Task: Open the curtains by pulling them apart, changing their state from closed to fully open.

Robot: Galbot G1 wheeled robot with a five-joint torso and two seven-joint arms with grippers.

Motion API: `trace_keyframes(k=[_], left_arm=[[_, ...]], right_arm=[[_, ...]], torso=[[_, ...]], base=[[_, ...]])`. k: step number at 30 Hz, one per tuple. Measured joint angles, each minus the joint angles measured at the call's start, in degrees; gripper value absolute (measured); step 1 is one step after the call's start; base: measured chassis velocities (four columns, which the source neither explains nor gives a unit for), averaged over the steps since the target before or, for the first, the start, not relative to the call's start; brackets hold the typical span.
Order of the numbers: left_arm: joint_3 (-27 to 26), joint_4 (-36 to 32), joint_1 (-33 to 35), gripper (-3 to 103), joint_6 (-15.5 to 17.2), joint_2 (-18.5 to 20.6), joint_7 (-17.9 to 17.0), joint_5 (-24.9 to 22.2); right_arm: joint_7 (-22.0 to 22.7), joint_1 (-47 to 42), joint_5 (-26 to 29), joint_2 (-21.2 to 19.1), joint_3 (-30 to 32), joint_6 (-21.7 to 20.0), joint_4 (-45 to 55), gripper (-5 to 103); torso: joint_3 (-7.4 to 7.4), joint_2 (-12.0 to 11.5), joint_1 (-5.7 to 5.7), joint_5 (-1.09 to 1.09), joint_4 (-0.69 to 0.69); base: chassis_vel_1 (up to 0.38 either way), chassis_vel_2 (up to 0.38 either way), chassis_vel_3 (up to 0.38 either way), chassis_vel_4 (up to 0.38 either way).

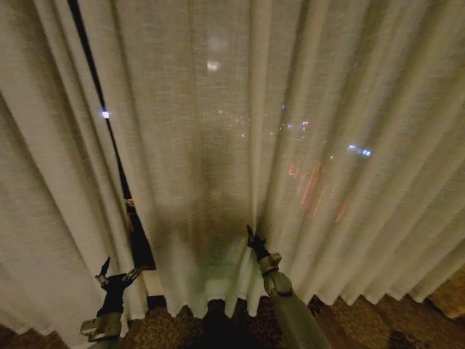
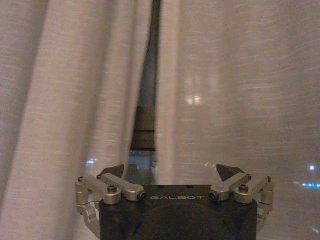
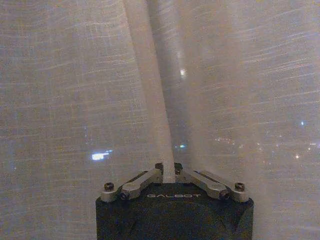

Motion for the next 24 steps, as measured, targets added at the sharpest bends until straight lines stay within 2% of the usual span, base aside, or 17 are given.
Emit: trace_keyframes(k=[24], left_arm=[[0.0, 0.0, 0.0, 100, 0.0, 0.0, 0.0, 0.0]], right_arm=[[-1.1, -0.9, 0.3, -0.6, 0.9, 0.5, -0.1, 0]], torso=[[0.0, 0.0, -0.01, -0.01, 0.0]], base=[[-0.343, -0.337, 0.343, 0.338]])
